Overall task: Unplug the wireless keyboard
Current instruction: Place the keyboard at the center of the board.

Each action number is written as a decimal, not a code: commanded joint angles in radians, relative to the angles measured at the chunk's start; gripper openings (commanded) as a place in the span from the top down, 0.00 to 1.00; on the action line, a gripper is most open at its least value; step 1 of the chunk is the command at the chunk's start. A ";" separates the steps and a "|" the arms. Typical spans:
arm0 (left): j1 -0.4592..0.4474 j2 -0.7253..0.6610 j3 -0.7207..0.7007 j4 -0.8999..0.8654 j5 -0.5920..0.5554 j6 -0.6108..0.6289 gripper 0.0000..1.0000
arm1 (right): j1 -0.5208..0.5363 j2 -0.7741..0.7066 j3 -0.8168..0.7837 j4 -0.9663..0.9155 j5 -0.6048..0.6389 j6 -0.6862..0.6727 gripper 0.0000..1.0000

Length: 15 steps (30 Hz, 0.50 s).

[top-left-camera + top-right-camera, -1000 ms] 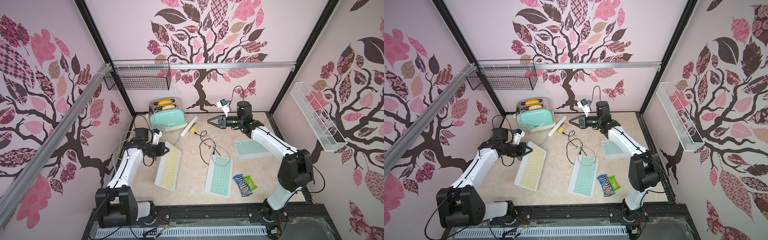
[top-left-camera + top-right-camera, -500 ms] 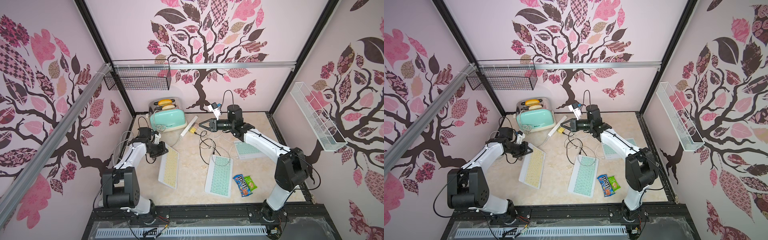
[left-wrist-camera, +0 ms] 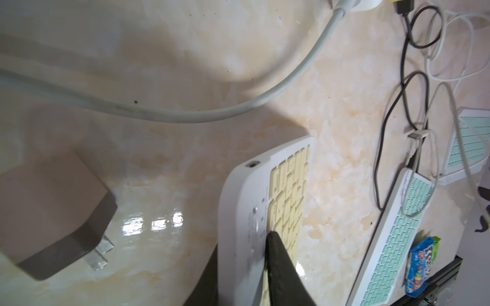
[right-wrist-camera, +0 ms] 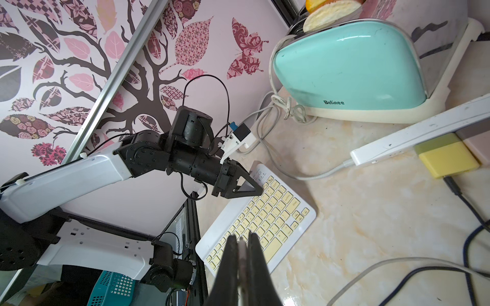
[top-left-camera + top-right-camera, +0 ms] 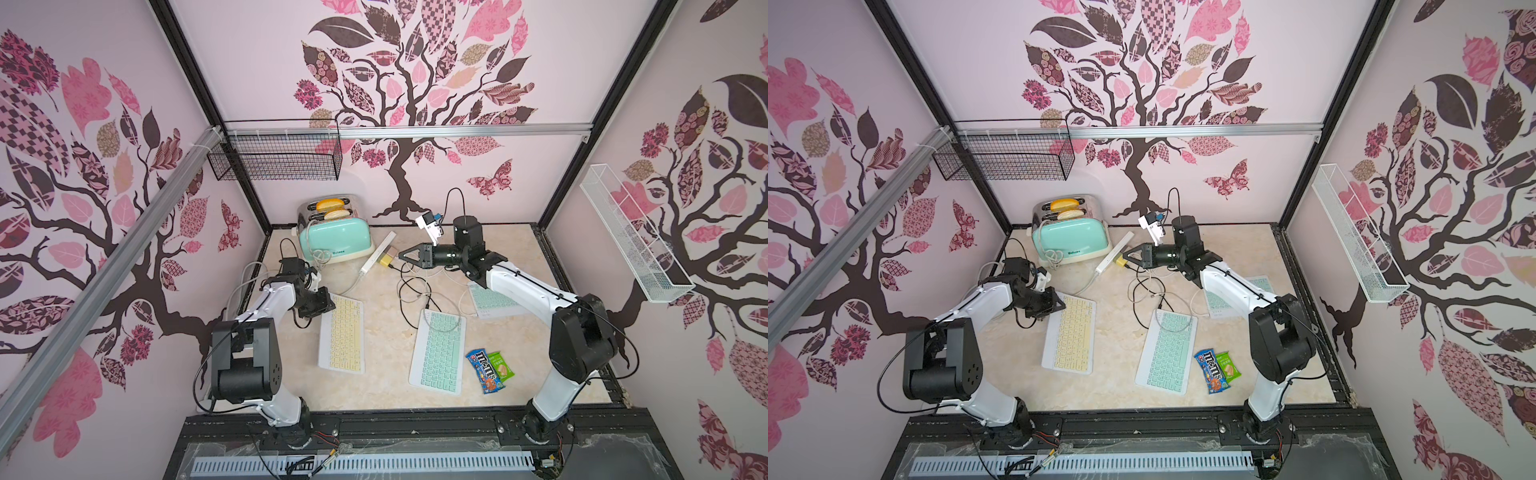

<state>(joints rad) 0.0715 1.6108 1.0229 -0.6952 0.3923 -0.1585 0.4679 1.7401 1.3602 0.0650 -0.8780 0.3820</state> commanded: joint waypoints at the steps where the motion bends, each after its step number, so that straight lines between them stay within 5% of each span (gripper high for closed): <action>1: 0.000 0.030 0.016 -0.053 -0.097 0.019 0.72 | 0.002 -0.019 -0.008 0.022 0.002 0.001 1.00; 8: -0.006 0.009 0.035 -0.050 -0.164 -0.011 0.53 | 0.002 -0.024 -0.020 0.010 0.018 -0.009 1.00; 15: -0.071 -0.060 0.044 -0.074 -0.201 -0.049 0.50 | 0.002 -0.046 -0.017 -0.067 0.072 -0.054 1.00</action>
<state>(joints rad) 0.0380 1.6089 1.0416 -0.7547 0.2047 -0.1848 0.4679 1.7359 1.3273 0.0380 -0.8417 0.3622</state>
